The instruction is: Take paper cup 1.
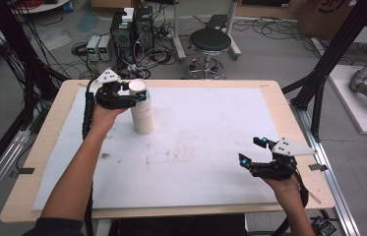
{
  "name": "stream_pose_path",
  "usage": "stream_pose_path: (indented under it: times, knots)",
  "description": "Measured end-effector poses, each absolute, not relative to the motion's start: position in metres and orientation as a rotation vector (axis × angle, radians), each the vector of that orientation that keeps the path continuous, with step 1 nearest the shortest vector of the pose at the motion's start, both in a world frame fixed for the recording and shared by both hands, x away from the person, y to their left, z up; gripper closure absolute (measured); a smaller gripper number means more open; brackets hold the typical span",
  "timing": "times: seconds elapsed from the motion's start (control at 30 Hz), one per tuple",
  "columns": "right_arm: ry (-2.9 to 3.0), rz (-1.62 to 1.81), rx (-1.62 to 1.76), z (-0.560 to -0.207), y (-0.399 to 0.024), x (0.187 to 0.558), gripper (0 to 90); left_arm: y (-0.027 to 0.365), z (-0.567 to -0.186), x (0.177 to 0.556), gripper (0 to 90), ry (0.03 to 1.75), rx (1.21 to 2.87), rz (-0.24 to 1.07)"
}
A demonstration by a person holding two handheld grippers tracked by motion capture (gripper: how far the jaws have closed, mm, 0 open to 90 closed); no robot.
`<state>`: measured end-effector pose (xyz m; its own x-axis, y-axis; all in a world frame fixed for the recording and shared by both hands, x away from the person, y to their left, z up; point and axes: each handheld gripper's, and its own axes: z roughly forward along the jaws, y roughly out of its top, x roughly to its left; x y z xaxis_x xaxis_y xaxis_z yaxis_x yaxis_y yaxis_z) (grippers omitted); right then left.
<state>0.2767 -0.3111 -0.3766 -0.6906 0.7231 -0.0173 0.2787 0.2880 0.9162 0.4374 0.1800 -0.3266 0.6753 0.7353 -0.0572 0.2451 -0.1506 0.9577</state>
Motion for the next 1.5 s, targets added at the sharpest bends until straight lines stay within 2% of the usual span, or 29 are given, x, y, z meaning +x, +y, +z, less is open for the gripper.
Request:
stream_pose_path:
  times: [0.43,0.9,1.23,1.5]
  knots:
    - [2.127,1.388,0.897,-0.376,-0.311,0.277,19.8,0.187,-0.293,0.425,35.8,0.737,1.627,0.566]
    - [2.134,1.396,0.895,-0.375,-0.308,0.276,19.8,0.194,-0.264,0.395,36.0,0.655,1.546,0.589]
    - [2.175,1.400,0.872,-0.378,-0.297,0.280,19.8,0.185,-0.274,0.361,36.1,0.560,1.553,0.460]
    - [2.256,1.407,0.790,-0.375,-0.267,0.292,19.8,0.169,-0.296,0.342,36.1,0.496,1.607,0.385]
